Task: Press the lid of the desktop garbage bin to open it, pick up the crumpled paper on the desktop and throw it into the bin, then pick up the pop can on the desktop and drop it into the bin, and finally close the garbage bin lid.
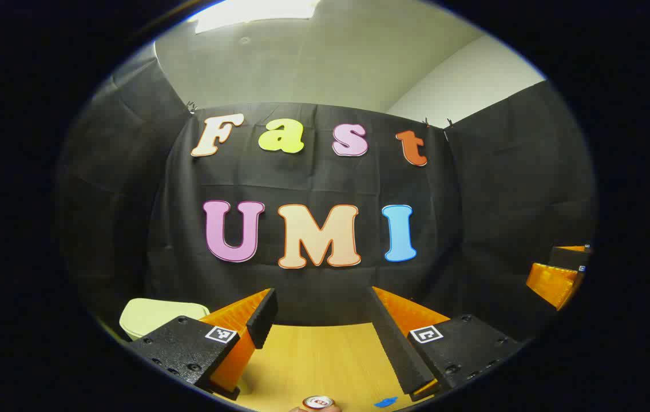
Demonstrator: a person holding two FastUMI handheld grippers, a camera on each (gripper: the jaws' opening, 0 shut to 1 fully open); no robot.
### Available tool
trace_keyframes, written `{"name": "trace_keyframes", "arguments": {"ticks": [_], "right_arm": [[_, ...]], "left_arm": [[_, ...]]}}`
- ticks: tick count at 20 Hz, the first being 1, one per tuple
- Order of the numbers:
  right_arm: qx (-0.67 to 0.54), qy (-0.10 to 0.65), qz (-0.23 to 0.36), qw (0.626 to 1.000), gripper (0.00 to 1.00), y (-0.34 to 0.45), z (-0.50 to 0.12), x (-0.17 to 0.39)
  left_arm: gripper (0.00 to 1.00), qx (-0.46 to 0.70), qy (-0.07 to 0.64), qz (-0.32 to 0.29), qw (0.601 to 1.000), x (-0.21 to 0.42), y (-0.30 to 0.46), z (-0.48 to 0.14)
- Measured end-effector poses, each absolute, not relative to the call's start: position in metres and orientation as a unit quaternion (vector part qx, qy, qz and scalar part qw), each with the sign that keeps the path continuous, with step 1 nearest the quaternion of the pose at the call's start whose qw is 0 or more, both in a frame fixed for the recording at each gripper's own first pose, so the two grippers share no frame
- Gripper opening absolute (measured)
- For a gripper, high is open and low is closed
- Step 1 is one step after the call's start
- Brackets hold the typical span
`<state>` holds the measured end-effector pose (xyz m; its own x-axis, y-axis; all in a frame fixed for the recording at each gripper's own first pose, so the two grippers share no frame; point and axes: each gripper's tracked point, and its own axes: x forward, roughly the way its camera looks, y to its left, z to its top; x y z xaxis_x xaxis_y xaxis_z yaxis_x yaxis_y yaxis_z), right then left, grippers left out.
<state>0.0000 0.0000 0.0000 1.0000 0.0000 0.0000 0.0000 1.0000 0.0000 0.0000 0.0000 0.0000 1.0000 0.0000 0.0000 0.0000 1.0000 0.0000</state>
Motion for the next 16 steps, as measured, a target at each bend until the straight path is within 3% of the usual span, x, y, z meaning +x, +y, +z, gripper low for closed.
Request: {"name": "trace_keyframes", "arguments": {"ticks": [16], "right_arm": [[0.030,0.002,0.060,0.998,0.96,0.038,-0.008,0.015]], "left_arm": [[0.93,0.025,0.007,0.046,0.999,-0.012,0.030,-0.001]]}}
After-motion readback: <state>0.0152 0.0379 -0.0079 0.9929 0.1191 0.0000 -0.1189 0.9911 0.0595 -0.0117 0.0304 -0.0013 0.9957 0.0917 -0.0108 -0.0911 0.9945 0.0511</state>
